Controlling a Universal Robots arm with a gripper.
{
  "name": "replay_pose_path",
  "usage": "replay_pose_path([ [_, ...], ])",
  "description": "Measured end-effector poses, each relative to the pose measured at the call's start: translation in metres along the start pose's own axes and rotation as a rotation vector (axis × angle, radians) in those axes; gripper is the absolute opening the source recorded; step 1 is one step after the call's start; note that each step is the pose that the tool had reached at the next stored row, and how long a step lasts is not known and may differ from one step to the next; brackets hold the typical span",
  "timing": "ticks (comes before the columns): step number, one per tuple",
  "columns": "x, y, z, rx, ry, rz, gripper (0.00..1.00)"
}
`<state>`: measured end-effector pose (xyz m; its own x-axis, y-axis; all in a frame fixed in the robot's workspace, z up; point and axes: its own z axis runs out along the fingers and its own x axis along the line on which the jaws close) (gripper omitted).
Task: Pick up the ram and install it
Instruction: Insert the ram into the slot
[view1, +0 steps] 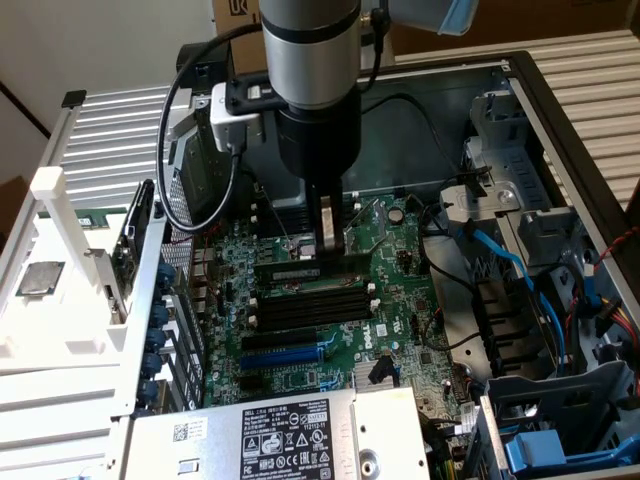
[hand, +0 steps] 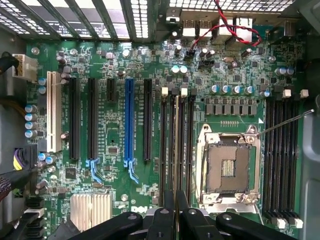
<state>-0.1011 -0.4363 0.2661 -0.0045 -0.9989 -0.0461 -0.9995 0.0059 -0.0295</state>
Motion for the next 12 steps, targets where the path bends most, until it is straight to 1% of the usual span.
replay_pose_path([
  [2, 0.0, 0.0011, 0.0012, 0.0083, 0.001, 0.0, 0.13],
  [3, -0.001, 0.0015, 0.0018, 0.0124, 0.0026, -0.001, 0.13],
  [5, -0.002, 0.0022, 0.0029, 0.0181, 0.0083, -0.001, 0.13],
  [6, -0.002, 0.0025, 0.0034, 0.0202, 0.0122, -0.001, 0.13],
  [8, -0.003, 0.003, 0.004, 0.023, 0.022, -0.002, 0.13],
  [10, -0.003, 0.0032, 0.004, 0.023, 0.0235, -0.002, 0.13],
  [11, -0.01, 0.005, 0.0049, 0.0232, 0.0385, -0.003, 0.13],
  [12, -0.01, 0.0052, 0.0052, 0.0233, 0.04, -0.003, 0.13],
])
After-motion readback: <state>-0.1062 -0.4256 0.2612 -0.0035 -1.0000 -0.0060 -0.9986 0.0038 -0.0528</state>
